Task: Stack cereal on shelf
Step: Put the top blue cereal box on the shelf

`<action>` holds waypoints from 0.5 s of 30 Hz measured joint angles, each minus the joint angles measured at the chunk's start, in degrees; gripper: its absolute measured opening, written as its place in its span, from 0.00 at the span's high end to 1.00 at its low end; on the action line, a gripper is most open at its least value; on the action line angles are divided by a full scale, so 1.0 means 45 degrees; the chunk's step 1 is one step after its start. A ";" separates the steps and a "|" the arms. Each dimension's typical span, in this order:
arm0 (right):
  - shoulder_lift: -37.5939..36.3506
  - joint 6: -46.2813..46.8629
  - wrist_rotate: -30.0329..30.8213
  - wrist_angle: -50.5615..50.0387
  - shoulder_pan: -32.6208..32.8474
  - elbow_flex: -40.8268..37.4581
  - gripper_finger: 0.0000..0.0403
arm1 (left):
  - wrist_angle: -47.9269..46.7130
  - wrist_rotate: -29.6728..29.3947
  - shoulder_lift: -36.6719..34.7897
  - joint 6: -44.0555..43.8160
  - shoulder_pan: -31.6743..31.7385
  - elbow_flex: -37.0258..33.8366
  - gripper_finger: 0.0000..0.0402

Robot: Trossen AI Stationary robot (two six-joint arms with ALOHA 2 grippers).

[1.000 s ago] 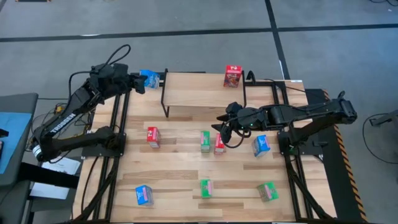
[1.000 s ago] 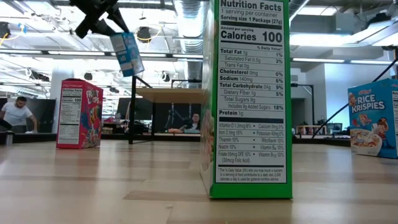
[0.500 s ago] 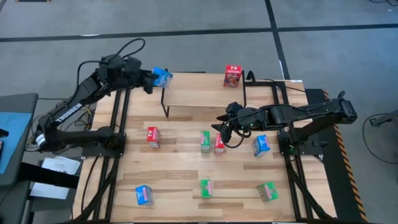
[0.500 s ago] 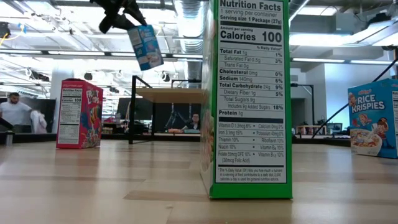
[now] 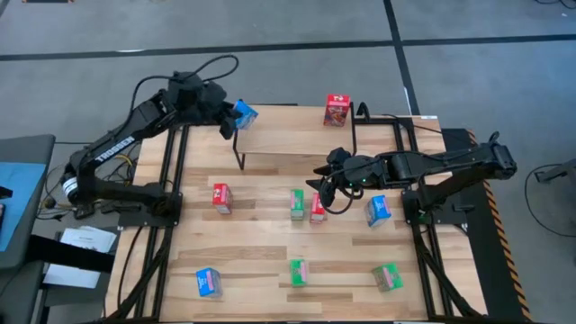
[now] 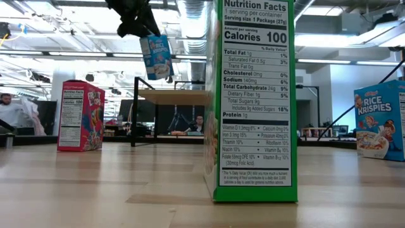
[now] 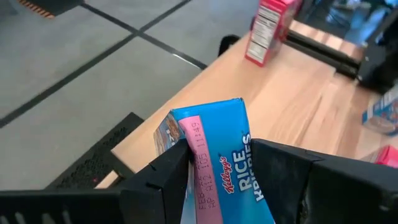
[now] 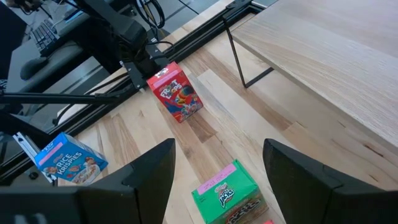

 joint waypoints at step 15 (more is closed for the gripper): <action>-0.0004 0.0000 0.0000 -0.0010 0.0027 0.0004 0.34 | -0.0391 0.0985 0.1235 0.1872 -0.0602 0.0327 0.62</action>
